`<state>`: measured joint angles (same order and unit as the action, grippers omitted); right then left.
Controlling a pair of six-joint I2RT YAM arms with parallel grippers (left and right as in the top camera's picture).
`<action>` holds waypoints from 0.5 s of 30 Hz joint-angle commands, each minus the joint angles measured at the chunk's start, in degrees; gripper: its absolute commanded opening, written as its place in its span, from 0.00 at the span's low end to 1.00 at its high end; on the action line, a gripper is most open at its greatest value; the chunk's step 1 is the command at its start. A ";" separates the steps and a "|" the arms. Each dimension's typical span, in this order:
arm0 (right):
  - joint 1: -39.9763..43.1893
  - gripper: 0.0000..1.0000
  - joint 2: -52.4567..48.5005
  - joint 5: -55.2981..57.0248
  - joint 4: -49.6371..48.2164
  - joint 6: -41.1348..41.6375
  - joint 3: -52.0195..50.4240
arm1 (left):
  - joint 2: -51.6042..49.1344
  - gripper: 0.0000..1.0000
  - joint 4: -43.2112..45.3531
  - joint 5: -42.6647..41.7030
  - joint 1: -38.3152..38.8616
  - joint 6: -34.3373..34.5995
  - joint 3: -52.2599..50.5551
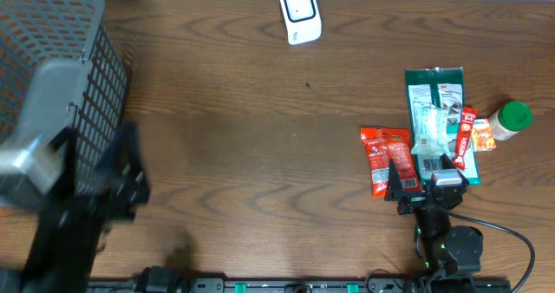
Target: Scan the item barcode
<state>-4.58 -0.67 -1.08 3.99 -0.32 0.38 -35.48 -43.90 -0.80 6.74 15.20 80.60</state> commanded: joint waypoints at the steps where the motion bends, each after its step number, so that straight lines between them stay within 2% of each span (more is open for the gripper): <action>1: -0.35 0.99 0.37 0.13 0.24 -0.61 -0.09 | 4.68 0.81 -3.02 4.96 -2.29 -0.52 -0.02; 7: -0.35 0.99 0.37 0.13 0.24 -0.59 -0.09 | 16.85 0.81 -15.63 5.22 -5.79 -0.52 -0.90; 15: -0.35 0.99 0.37 0.13 0.24 -0.59 -0.09 | 28.20 0.81 -17.14 5.68 -6.21 -0.52 -8.50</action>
<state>-4.58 -0.64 -1.08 4.01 -0.32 0.38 -10.63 -61.10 3.97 0.80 15.18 76.14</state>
